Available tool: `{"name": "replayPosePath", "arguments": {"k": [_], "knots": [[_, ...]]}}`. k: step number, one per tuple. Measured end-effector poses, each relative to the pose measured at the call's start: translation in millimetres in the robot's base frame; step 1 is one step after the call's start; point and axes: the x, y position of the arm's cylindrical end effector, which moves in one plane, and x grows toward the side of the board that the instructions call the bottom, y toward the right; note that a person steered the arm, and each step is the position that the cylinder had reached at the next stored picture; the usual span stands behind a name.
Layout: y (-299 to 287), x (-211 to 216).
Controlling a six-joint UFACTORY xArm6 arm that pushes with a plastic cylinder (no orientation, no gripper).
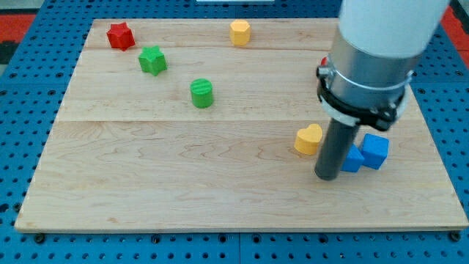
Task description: Push the blue triangle to the top right side of the blue cube
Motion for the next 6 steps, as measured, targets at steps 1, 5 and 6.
{"name": "replayPosePath", "arguments": {"k": [1,5,6], "knots": [[15.7,0.9],[78.3,-85.7],[107.5,-82.6]]}}
